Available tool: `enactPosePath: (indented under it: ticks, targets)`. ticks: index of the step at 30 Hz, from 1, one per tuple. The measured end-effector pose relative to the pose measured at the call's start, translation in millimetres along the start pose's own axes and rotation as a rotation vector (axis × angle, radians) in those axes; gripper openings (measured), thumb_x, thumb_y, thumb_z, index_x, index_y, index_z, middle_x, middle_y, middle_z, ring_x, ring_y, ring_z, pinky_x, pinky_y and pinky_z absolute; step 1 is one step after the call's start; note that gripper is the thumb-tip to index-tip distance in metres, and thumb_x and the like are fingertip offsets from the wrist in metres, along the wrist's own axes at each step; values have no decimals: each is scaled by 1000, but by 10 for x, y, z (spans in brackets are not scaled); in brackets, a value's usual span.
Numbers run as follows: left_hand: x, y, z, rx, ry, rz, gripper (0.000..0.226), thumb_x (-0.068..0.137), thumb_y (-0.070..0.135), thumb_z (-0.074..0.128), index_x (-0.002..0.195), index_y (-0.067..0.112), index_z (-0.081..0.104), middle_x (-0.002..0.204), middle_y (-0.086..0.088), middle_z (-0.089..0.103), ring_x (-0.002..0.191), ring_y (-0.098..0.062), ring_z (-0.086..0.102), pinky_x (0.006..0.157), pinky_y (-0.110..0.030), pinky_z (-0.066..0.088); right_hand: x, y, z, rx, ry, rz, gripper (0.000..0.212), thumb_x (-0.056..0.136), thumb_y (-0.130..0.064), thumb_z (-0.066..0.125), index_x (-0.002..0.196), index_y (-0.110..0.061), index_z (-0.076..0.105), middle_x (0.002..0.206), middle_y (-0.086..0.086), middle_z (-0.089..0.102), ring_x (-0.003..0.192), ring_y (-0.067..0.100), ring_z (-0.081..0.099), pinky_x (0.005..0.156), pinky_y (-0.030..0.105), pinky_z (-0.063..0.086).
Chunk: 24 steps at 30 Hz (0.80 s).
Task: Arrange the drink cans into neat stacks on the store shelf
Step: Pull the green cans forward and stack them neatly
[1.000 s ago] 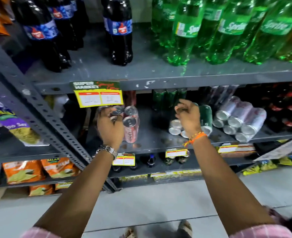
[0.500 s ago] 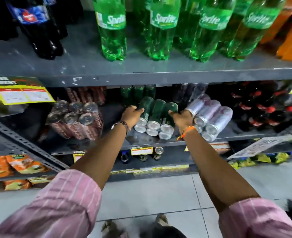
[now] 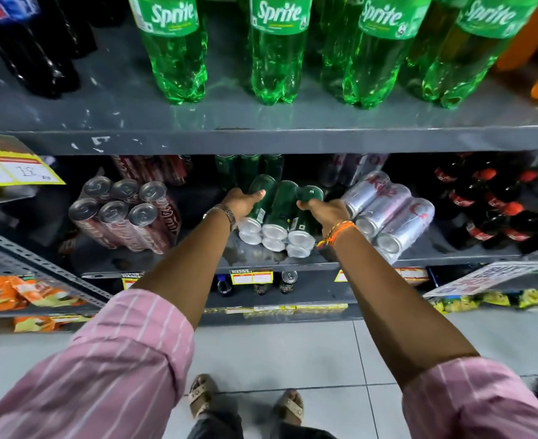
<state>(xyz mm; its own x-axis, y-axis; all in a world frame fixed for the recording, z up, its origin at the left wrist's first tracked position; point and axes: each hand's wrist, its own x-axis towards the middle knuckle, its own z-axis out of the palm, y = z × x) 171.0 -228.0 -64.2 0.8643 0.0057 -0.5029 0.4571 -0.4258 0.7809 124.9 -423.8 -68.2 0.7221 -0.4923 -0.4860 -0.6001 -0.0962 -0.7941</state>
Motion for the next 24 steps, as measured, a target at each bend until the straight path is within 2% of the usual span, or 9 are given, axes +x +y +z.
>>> enactPosePath:
  ticks: [2,4,7,9,11,14,16,19,24]
  targets:
    - [-8,-8,-41,-142,-55,-20,73,81,50,67,131,0,52,133,-16,61,116,-33,62,99,-45,51,-14,-50,-38,-36,-2,-22,59,51,-41,86,94,-4,69,100,8,73,90,27,68,80,34,54]
    - [-46,-33,-88,-206,-65,-28,62,81,46,70,123,2,57,126,-13,64,110,-31,64,96,-43,52,-43,-119,-70,-60,-24,-65,62,45,-43,86,92,-6,70,97,7,75,88,27,69,80,33,55]
    - [-141,-41,-203,-232,-63,12,27,81,38,72,85,14,62,92,0,66,82,-16,59,71,-29,48,-75,-236,-106,-73,-77,-147,67,45,-42,90,96,-4,70,98,9,76,95,29,71,92,43,58]
    - [-198,-36,-289,-261,-84,55,17,83,29,72,77,18,60,85,7,64,82,-11,57,66,-26,44,-89,-279,-135,-119,-83,-218,66,49,-41,91,96,0,71,97,9,77,93,28,71,92,44,59]
    - [-264,-41,-368,-253,-93,101,12,84,23,71,92,21,62,95,8,64,92,-10,57,81,-29,47,-123,-279,-150,-181,-78,-294,60,53,-41,92,94,-2,71,95,8,78,91,24,72,89,42,60]
    - [-329,-135,-399,-182,-73,175,47,84,17,70,127,13,53,124,-5,61,114,-19,56,103,-34,42,-177,-168,-125,-242,-85,-411,64,59,-40,92,111,-9,71,105,3,77,94,18,70,87,29,57]
    - [-381,-250,-364,-170,-10,217,50,82,9,72,128,5,51,124,-14,61,111,-22,59,95,-31,48,-202,-48,-89,-282,-56,-483,65,61,-37,91,117,-11,69,107,4,76,93,16,69,80,23,52]
    - [-472,-458,-272,-186,59,277,53,77,3,74,123,4,48,111,-10,63,100,-23,60,72,-20,53,-218,162,-19,-179,-70,-478,63,62,-20,92,117,-5,64,110,12,74,102,27,71,90,41,58]
    - [-601,-751,-68,-80,138,334,60,73,9,79,124,12,48,122,-9,63,109,-27,62,92,-43,54,-230,525,21,-77,-102,-451,65,60,-6,91,115,-9,58,117,14,70,112,31,67,97,49,56]
